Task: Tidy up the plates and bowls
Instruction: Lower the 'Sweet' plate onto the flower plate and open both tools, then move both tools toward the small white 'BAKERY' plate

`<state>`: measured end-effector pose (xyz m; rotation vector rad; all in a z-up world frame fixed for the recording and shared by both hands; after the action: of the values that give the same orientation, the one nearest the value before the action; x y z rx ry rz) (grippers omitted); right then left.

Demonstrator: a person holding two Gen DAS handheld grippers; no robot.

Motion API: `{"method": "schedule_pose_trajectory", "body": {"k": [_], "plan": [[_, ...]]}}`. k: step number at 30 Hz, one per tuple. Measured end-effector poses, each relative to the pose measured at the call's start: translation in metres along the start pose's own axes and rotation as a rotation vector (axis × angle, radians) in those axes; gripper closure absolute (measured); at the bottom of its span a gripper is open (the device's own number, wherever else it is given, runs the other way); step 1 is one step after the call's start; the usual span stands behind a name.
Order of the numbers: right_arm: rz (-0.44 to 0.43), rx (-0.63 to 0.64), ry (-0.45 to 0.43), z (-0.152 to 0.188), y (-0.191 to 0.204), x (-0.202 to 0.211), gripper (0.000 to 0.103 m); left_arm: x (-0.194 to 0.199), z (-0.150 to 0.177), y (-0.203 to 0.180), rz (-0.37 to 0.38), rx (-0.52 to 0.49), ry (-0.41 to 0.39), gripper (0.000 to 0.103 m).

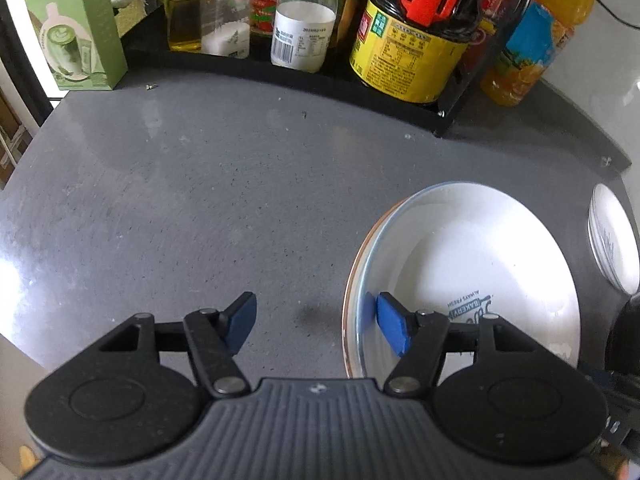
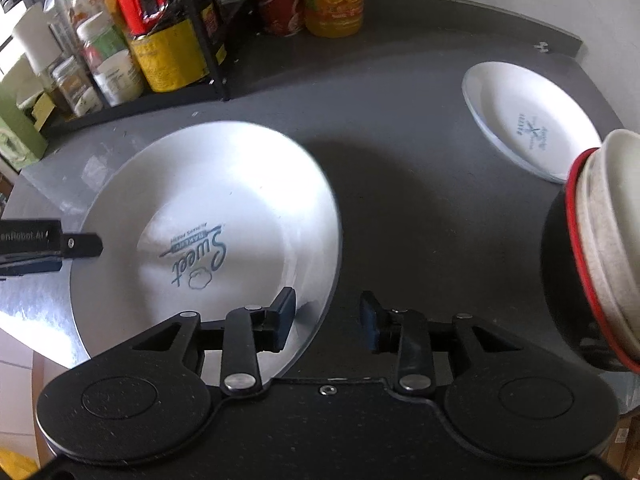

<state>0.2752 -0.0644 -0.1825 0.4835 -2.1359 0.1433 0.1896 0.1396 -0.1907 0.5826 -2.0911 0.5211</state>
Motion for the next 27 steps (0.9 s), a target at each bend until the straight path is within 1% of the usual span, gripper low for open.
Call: {"method": "schedule_pose_trajectory", "body": {"k": [3, 5, 7, 9, 11, 14, 16, 19, 22, 25, 27], "plan": [[-0.023, -0.057, 0.008, -0.002, -0.008, 0.005, 0.066, 0.006, -0.006, -0.003, -0.002, -0.038, 0.011, 0.038], [-0.045, -0.095, 0.02, -0.003, -0.012, 0.007, 0.065, 0.009, -0.008, -0.006, 0.025, -0.051, 0.029, 0.038], [-0.059, -0.116, 0.024, -0.003, -0.014, 0.01, 0.063, 0.012, -0.008, -0.011, 0.048, -0.087, 0.052, 0.038], [-0.063, -0.132, 0.02, -0.002, -0.016, 0.016, 0.058, 0.013, -0.008, -0.016, 0.053, -0.123, 0.074, 0.037], [-0.065, -0.155, 0.014, -0.002, -0.017, 0.021, 0.053, 0.015, -0.008, -0.019, 0.073, -0.151, 0.088, 0.036], [-0.059, -0.191, 0.006, -0.003, -0.018, 0.026, 0.051, 0.02, -0.009, -0.027, 0.099, -0.208, 0.103, 0.035], [-0.054, -0.214, -0.004, -0.003, -0.019, 0.032, 0.049, 0.023, -0.011, -0.032, 0.125, -0.241, 0.107, 0.035], [-0.05, -0.243, -0.037, -0.006, -0.02, 0.041, 0.042, 0.026, -0.012, -0.039, 0.197, -0.261, 0.114, 0.034], [-0.044, -0.271, -0.059, -0.01, -0.025, 0.052, 0.037, 0.026, -0.014, -0.055, 0.21, -0.302, 0.134, 0.034], [-0.041, -0.288, -0.081, -0.014, -0.033, 0.064, 0.027, 0.032, -0.017, -0.073, 0.251, -0.336, 0.133, 0.033], [-0.028, -0.288, -0.094, -0.017, -0.039, 0.071, 0.025, 0.035, -0.017, -0.084, 0.269, -0.359, 0.135, 0.033]]}}
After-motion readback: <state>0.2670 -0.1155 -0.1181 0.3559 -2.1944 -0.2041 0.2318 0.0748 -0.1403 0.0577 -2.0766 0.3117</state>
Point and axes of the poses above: each gripper's, at about its wrist camera, not at the fingertips, and x roughly against the way its jaws point, y to its left, z to its underside, the point moved 1 cm from there along -x, roughly the way its jaws point, and after that the axes turned 10 degrees about -y, right-handed, at the moved point
